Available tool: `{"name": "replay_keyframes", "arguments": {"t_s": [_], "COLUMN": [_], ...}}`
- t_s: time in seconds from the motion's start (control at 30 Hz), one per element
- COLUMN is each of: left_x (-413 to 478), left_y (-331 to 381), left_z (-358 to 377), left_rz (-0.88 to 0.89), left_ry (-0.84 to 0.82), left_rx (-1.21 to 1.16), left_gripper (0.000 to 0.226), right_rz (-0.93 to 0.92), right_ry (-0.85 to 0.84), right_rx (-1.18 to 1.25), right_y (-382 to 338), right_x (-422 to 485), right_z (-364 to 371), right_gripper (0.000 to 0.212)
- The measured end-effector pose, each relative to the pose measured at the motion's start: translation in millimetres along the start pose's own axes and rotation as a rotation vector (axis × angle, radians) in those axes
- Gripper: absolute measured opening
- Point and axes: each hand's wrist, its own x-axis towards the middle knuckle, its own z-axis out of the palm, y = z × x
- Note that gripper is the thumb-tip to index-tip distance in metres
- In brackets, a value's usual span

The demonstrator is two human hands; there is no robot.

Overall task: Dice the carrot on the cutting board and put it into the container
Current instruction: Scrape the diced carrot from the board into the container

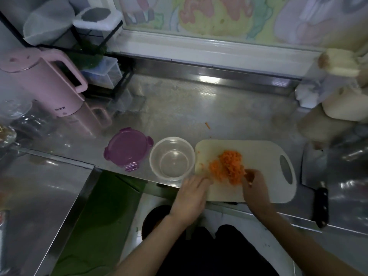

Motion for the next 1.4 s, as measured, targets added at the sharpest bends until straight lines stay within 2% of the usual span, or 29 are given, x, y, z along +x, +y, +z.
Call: {"name": "replay_keyframes", "arguments": {"t_s": [0.1, 0.17, 0.27, 0.4, 0.47, 0.5, 0.53, 0.6, 0.7, 0.77, 0.87, 0.93, 1.0, 1.07, 1.13, 1.23, 1.33, 1.4], "left_x": [-6.7, -8.4, -6.8, 1.3, 3.6, 3.4, 1.1, -5.3, -15.1, -15.9, -18.1, -20.9, -23.5, -26.3, -31.9, -38.2, -34.4, -26.0], "left_y": [-1.8, -2.4, -1.7, 1.0, 7.4, 11.0, 9.0, 6.3, 5.4, 7.5, 12.6, 13.3, 16.5, 25.6, 31.5, 38.9, 45.9, 50.5], "left_z": [23.8, 26.8, 23.3, 26.7, 25.3, 24.3, 29.2, 35.1, 39.4, 40.3, 36.0, 35.6, 36.4, 36.3, 41.1, 46.1, 42.4, 33.3], "left_rz": [-0.024, -0.068, -0.099, -0.026, 0.011, 0.043, 0.073, 0.141, 0.261, 0.205, 0.029, -0.005, -0.016, 0.02, 0.075, 0.118, 0.116, 0.069], "left_ry": [-0.169, -0.277, -0.359, -0.361, -0.386, -0.405, -0.458, -0.41, -0.356, -0.253, -0.252, -0.304, -0.29, -0.279, -0.273, -0.266, -0.272, -0.237], "left_rx": [0.091, 0.193, 0.342, 0.526, 0.584, 0.562, 0.581, 0.598, 0.606, 0.507, 0.378, 0.345, 0.261, 0.2, 0.192, 0.128, 0.02, -0.101], "left_gripper": [0.043, 0.052, 0.063, 0.075, 0.068, 0.06, 0.052, 0.045, 0.034, 0.035, 0.047, 0.048, 0.047, 0.048, 0.046, 0.038, 0.029, 0.024], "right_rz": [0.247, 0.41, 0.626, 0.749, 0.742, 0.74, 0.747, 0.774, 0.793, 0.804, 0.806, 0.805, 0.801, 0.752, 0.709, 0.687, 0.613, 0.535], "right_ry": [-0.046, -0.102, -0.228, -0.288, -0.292, -0.284, -0.275, -0.261, -0.25, -0.259, -0.288, -0.298, -0.282, -0.27, -0.234, -0.102, 0.078, 0.125], "right_rx": [0.127, 0.344, 0.663, 1.031, 1.144, 1.168, 1.179, 1.188, 1.219, 1.237, 1.236, 1.237, 1.238, 1.285, 1.34, 1.228, 1.032, 0.915], "right_y": [28.0, 37.9, 38.3, 20.2, 7.1, 3.7, -0.6, -1.1, 3.3, 5.9, 7.6, 9.5, 12.6, 15.8, 20.7, 29.7, 43.4, 43.5], "right_x": [-25.5, -39.6, -52.8, -54.8, -52.6, -51.0, -51.5, -49.6, -49.1, -48.8, -49.8, -49.3, -48.6, -47.0, -44.5, -43.3, -40.9, -40.8], "right_z": [-1.5, 3.7, 15.7, 29.8, 29.8, 29.3, 27.9, 27.7, 29.0, 27.9, 21.6, 20.2, 21.4, 21.9, 21.3, 19.0, 19.5, 15.4], "right_gripper": [0.018, 0.01, 0.021, 0.017, 0.019, 0.027, 0.033, 0.037, 0.033, 0.032, 0.033, 0.03, 0.025, 0.029, 0.027, 0.014, 0.023, 0.025]}}
